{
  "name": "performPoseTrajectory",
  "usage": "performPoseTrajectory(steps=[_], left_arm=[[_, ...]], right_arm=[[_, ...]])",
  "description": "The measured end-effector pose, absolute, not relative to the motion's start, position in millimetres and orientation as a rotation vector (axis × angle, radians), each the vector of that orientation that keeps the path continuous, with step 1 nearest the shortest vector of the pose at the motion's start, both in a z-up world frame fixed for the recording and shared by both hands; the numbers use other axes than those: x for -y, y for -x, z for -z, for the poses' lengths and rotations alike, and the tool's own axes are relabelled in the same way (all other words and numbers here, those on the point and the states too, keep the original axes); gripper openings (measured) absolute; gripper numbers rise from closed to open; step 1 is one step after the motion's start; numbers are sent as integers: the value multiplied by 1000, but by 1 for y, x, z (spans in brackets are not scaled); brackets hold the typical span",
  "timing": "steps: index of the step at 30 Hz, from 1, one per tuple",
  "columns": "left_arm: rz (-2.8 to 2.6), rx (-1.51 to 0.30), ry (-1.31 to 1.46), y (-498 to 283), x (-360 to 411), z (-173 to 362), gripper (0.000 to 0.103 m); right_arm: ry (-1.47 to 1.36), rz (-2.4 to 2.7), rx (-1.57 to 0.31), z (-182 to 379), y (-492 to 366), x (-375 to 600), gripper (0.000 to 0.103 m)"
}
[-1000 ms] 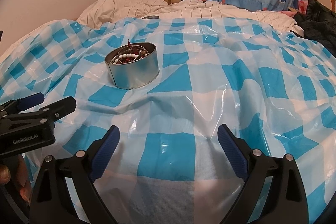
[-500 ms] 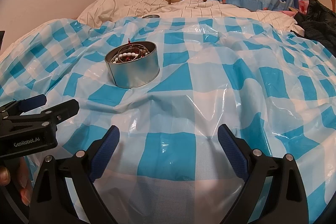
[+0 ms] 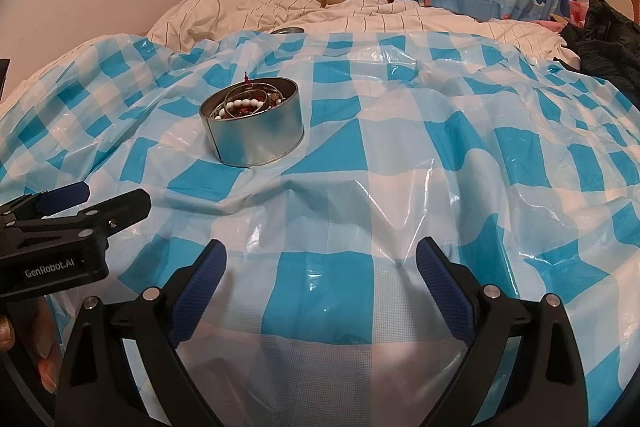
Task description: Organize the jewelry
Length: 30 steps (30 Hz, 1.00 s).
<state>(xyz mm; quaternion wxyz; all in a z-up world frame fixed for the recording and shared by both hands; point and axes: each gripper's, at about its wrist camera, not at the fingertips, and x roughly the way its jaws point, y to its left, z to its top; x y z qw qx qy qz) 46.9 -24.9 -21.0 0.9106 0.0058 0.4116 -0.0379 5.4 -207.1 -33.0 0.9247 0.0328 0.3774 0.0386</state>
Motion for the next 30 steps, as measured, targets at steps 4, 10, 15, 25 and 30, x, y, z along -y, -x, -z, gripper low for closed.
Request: performPoseTrajectory(steps=[4,10,15,25,30], left_arm=[[74,-849,-14,-47,25,21,95],[67,-849,-16,-46,26,22,95],[68,-851,-19,-46,26,22,95],[43,-845,-36,-45,26,22,95],[38,-847,-44,-44,27,22,95]], right_arm=[[-67,-79,-775,33,-5,207,92],[-67,-79,-775,33,-5,207,92],[-66,-79,-776,32,-6,207,92],[-64,-78,-780,37,-3,207,92],[-66,-79,-781,38,-3,207,92]])
